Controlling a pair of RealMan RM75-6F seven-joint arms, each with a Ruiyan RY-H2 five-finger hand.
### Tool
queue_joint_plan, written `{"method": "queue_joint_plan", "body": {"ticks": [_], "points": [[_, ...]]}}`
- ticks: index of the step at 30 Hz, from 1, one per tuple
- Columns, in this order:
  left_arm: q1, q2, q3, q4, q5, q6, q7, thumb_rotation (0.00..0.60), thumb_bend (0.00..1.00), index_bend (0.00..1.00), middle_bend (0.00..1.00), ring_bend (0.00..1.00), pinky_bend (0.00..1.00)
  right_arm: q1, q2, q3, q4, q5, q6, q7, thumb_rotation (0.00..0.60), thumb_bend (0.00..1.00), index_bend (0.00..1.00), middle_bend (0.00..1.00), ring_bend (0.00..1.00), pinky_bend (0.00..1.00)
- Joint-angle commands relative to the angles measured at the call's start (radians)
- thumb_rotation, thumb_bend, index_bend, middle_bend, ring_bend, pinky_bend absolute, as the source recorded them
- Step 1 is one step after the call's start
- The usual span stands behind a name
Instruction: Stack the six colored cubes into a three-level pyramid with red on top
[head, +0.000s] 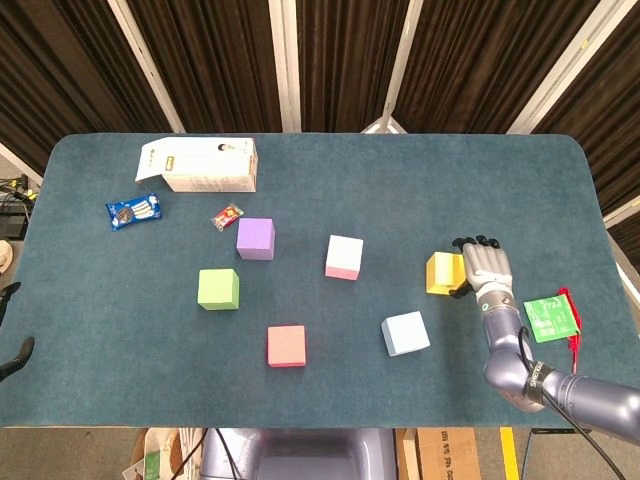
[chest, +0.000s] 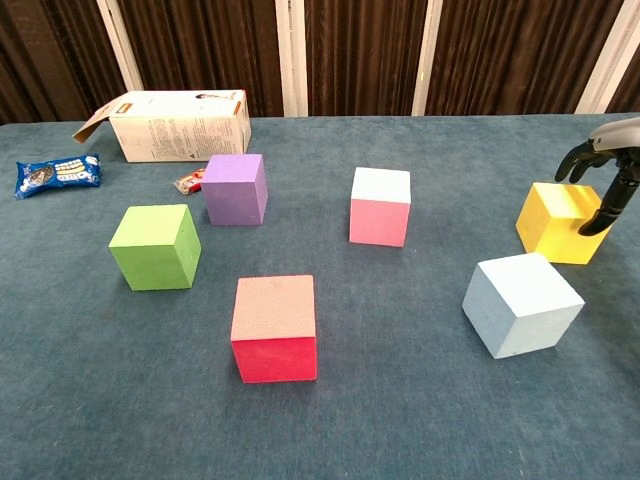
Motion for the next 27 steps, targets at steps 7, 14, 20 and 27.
{"method": "queue_joint_plan", "body": {"ticks": [7, 14, 20, 27], "points": [[-0.004, -0.006, -0.002, 0.0, -0.011, -0.007, 0.01, 0.6, 0.42, 0.14, 0.0, 0.0, 0.0, 0.008, -0.024, 0.0, 0.016, 0.0, 0.025, -0.009, 0.6, 0.2, 0.25, 0.25, 0.08, 0.0], [-0.007, -0.01, -0.004, 0.0, -0.02, -0.011, 0.018, 0.6, 0.42, 0.14, 0.0, 0.0, 0.0, 0.016, -0.036, 0.004, 0.022, 0.014, 0.039, -0.023, 0.6, 0.2, 0.28, 0.28, 0.12, 0.0], [-0.01, -0.014, -0.003, -0.001, -0.023, -0.015, 0.024, 0.6, 0.42, 0.14, 0.0, 0.0, 0.0, 0.02, -0.041, 0.011, 0.024, 0.02, 0.049, -0.03, 0.6, 0.2, 0.33, 0.29, 0.13, 0.0], [-0.01, -0.015, -0.003, -0.002, -0.025, -0.014, 0.025, 0.6, 0.42, 0.14, 0.0, 0.0, 0.0, 0.018, -0.047, 0.012, 0.024, 0.021, 0.052, -0.033, 0.6, 0.21, 0.35, 0.3, 0.14, 0.0]]}}
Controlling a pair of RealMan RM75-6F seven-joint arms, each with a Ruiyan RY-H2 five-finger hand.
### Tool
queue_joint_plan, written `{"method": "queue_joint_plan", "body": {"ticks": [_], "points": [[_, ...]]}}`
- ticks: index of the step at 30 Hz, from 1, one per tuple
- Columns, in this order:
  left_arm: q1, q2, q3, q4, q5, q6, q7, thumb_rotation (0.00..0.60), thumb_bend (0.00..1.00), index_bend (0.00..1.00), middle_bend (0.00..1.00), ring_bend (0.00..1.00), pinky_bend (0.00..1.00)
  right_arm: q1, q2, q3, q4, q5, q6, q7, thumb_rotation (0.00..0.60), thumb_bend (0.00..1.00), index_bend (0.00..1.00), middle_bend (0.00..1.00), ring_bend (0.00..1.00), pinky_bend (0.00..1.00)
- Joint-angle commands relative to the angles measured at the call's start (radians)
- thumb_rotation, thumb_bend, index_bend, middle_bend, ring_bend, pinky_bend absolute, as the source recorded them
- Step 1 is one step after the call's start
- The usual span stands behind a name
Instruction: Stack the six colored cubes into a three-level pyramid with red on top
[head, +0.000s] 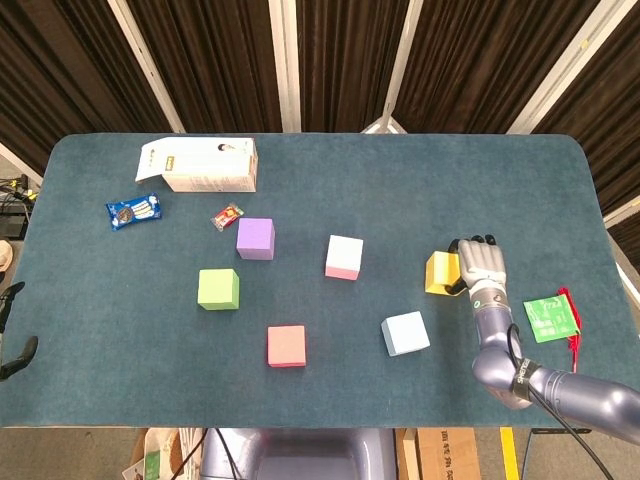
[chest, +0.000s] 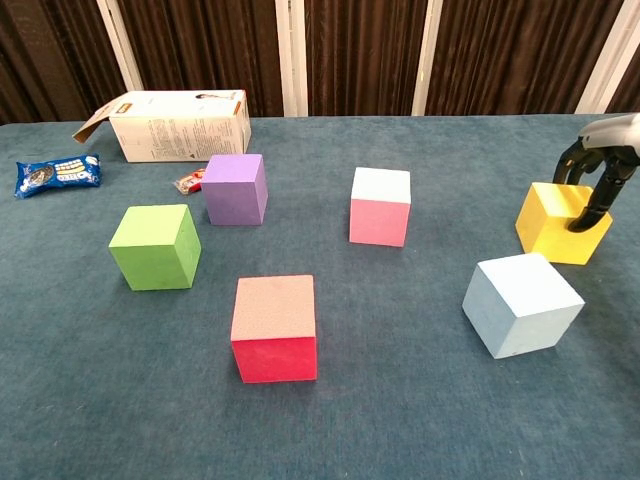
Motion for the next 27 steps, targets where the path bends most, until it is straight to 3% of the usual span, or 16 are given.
{"method": "queue_joint_plan", "body": {"ticks": [1, 18, 27], "points": [[0.0, 0.0, 0.0, 0.0, -0.001, 0.001, 0.0, 0.6, 0.42, 0.14, 0.0, 0.0, 0.0, 0.0, -0.003, 0.0, 0.003, 0.001, 0.001, -0.002, 0.6, 0.21, 0.35, 0.3, 0.15, 0.0], [0.002, 0.011, -0.006, -0.001, -0.008, 0.004, -0.024, 0.6, 0.42, 0.14, 0.0, 0.0, 0.0, 0.011, -0.014, 0.023, -0.042, -0.03, 0.047, -0.02, 0.6, 0.28, 0.44, 0.39, 0.21, 0.0], [-0.002, 0.016, -0.009, 0.026, 0.008, 0.007, -0.058, 0.6, 0.42, 0.14, 0.0, 0.0, 0.0, 0.067, -0.023, 0.067, -0.081, -0.013, 0.044, -0.062, 0.6, 0.28, 0.44, 0.39, 0.21, 0.0]]}}
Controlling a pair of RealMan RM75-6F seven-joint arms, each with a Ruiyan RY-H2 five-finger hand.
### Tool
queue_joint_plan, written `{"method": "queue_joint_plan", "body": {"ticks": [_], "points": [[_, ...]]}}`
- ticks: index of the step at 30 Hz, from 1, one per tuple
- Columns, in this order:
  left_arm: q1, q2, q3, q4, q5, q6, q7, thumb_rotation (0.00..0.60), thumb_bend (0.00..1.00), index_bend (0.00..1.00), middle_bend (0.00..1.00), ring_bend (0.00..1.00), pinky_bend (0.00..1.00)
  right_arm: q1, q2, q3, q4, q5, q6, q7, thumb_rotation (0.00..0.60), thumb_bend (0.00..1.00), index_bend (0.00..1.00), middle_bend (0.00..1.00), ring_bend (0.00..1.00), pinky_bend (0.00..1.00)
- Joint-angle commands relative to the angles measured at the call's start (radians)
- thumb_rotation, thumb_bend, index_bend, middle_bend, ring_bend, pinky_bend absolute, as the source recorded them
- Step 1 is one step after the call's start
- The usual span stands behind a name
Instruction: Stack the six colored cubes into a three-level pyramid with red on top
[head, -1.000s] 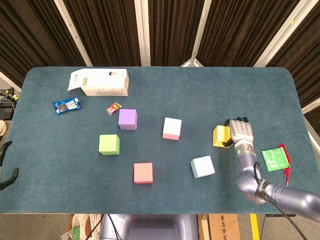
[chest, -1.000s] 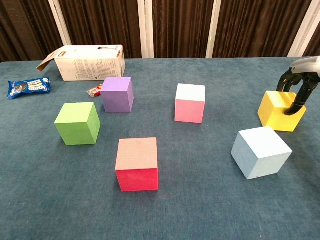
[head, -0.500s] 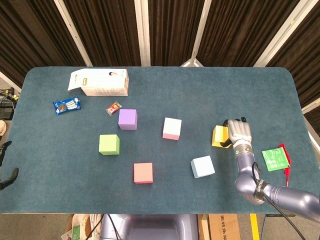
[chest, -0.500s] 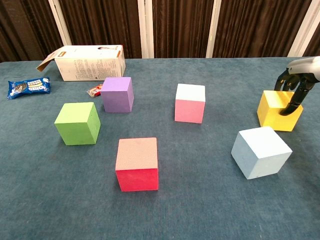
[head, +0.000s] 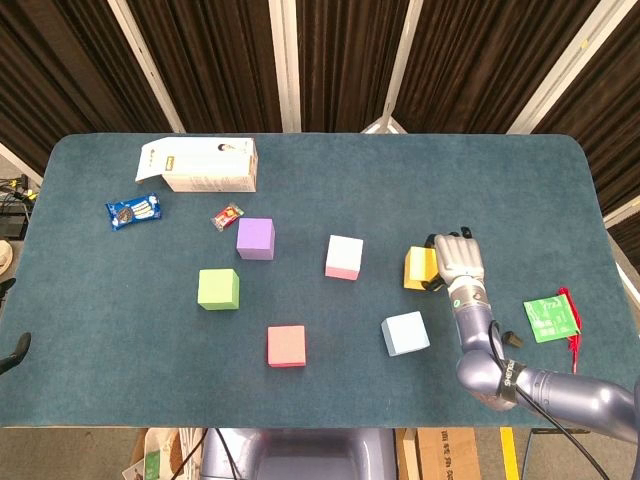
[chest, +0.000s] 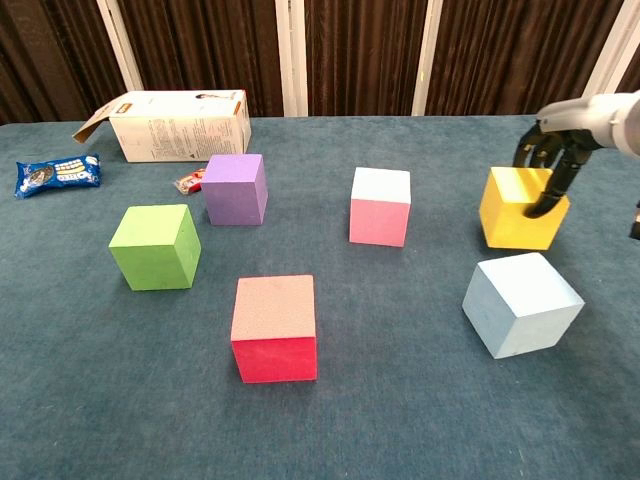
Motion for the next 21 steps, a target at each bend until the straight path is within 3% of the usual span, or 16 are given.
{"method": "queue_joint_plan", "body": {"ticks": [1, 21], "points": [[-0.003, 0.002, -0.001, 0.006, 0.0, -0.006, -0.007, 0.6, 0.42, 0.14, 0.0, 0.0, 0.0, 0.029, -0.009, 0.016, -0.004, 0.012, -0.003, -0.025, 0.6, 0.28, 0.44, 0.39, 0.21, 0.0], [-0.005, 0.013, -0.008, 0.008, -0.019, -0.014, -0.032, 0.6, 0.42, 0.14, 0.0, 0.0, 0.0, 0.141, -0.138, 0.052, 0.075, 0.114, 0.05, -0.114, 0.6, 0.27, 0.44, 0.39, 0.21, 0.0]]}}
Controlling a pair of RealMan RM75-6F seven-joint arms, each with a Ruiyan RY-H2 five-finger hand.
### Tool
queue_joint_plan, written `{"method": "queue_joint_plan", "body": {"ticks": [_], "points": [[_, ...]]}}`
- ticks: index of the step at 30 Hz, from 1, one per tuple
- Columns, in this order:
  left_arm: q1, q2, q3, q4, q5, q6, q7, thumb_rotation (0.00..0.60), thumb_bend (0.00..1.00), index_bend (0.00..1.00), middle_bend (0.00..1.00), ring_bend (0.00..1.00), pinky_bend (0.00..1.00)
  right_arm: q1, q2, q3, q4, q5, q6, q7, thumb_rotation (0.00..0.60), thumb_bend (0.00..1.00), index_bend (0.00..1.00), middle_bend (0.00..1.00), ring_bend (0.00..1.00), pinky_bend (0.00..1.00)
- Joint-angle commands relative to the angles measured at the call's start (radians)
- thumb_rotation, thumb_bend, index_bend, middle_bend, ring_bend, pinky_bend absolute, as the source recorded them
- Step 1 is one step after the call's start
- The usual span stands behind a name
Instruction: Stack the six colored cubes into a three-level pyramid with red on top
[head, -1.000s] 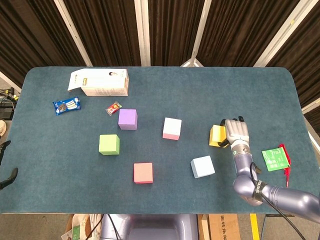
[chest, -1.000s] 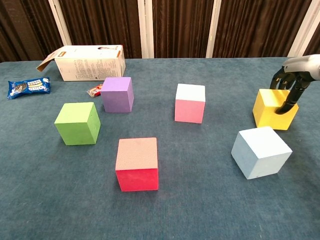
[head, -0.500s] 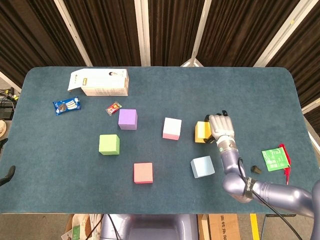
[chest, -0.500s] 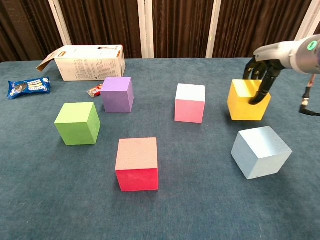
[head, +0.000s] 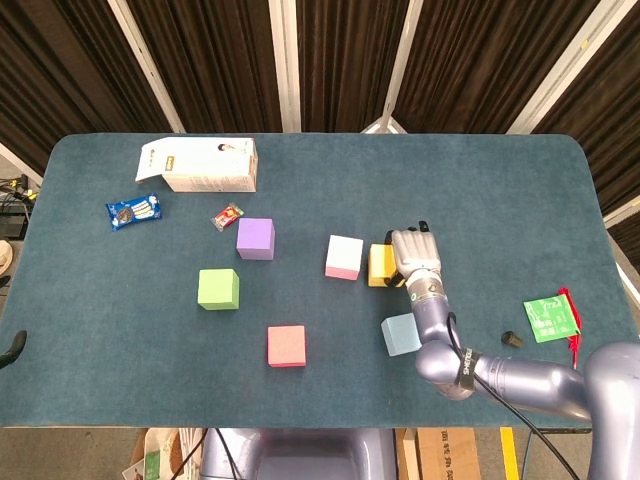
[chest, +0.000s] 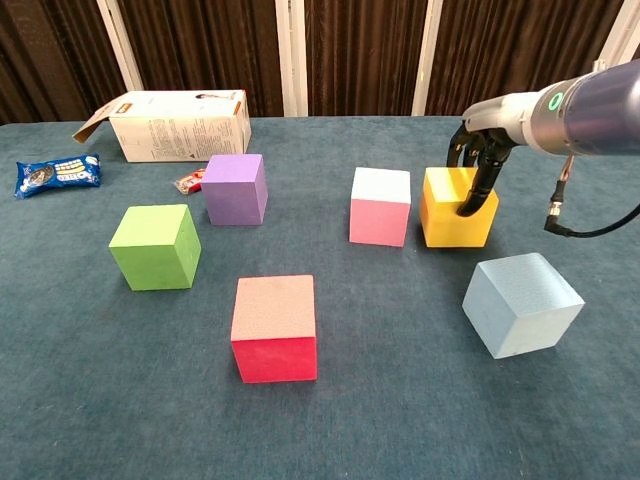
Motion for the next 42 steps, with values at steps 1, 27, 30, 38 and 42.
{"method": "queue_joint_plan", "body": {"ticks": [1, 27, 30, 38, 42], "points": [[0.0, 0.0, -0.001, 0.0, -0.002, 0.0, 0.001, 0.6, 0.42, 0.14, 0.0, 0.0, 0.0, 0.01, -0.023, 0.0, 0.02, 0.004, 0.025, -0.013, 0.6, 0.27, 0.44, 0.39, 0.21, 0.0], [-0.002, 0.0, -0.008, 0.004, -0.021, -0.001, 0.003, 0.6, 0.42, 0.14, 0.0, 0.0, 0.0, 0.033, -0.094, 0.055, 0.099, 0.083, 0.047, -0.079, 0.6, 0.27, 0.44, 0.39, 0.21, 0.0], [-0.001, 0.001, -0.009, 0.004, -0.022, 0.001, 0.0, 0.6, 0.42, 0.14, 0.0, 0.0, 0.0, 0.031, -0.095, 0.062, 0.102, 0.088, 0.046, -0.082, 0.6, 0.27, 0.44, 0.39, 0.21, 0.0], [-0.003, -0.001, -0.009, 0.005, -0.024, -0.002, 0.001, 0.6, 0.42, 0.14, 0.0, 0.0, 0.0, 0.031, -0.108, 0.077, 0.109, 0.087, 0.06, -0.089, 0.6, 0.27, 0.44, 0.39, 0.21, 0.0], [-0.003, -0.001, -0.01, 0.005, -0.025, -0.001, 0.0, 0.6, 0.42, 0.14, 0.0, 0.0, 0.0, 0.031, -0.115, 0.084, 0.112, 0.091, 0.062, -0.094, 0.6, 0.27, 0.44, 0.39, 0.21, 0.0]]}}
